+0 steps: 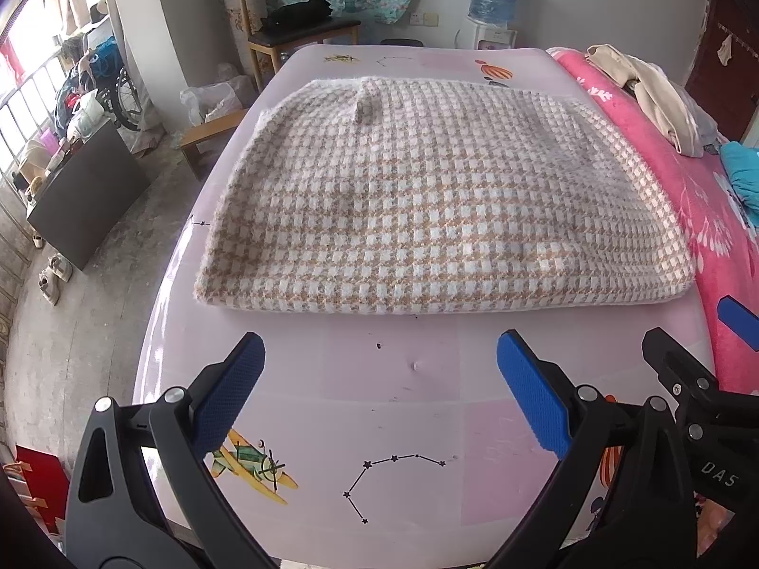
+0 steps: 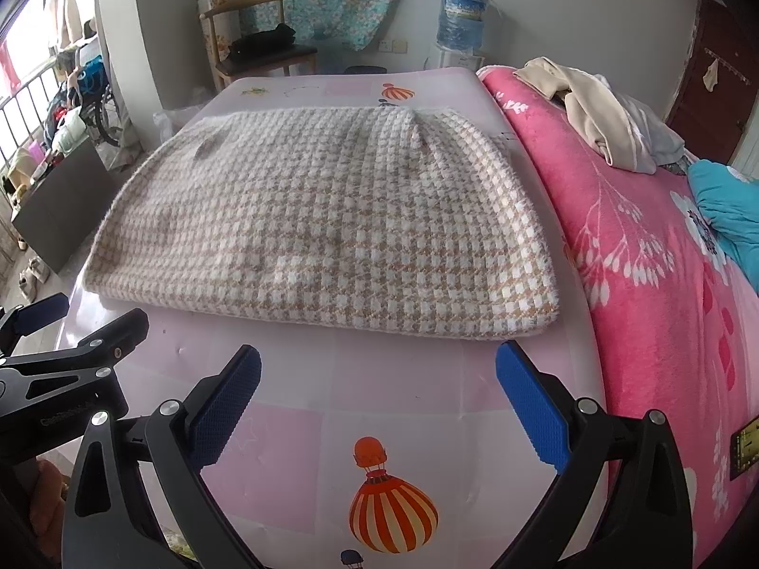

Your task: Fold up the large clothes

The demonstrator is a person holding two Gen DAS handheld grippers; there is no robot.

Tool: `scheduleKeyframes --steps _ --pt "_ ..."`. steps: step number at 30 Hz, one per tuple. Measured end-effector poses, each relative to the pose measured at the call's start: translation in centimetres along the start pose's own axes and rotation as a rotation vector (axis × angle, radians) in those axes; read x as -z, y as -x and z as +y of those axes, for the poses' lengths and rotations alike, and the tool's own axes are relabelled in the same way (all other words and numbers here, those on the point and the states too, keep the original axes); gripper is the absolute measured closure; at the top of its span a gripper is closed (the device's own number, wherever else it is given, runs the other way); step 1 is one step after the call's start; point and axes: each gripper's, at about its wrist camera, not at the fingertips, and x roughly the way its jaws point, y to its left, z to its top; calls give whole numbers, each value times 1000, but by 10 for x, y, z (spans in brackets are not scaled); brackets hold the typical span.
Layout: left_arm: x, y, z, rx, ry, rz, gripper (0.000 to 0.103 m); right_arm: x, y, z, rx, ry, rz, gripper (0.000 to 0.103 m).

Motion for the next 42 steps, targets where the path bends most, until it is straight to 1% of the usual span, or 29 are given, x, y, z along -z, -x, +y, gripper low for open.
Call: scheduleKeyframes --steps 42 --pt "0 1 1 14 3 2 8 -1 -2 -1 10 3 3 6"
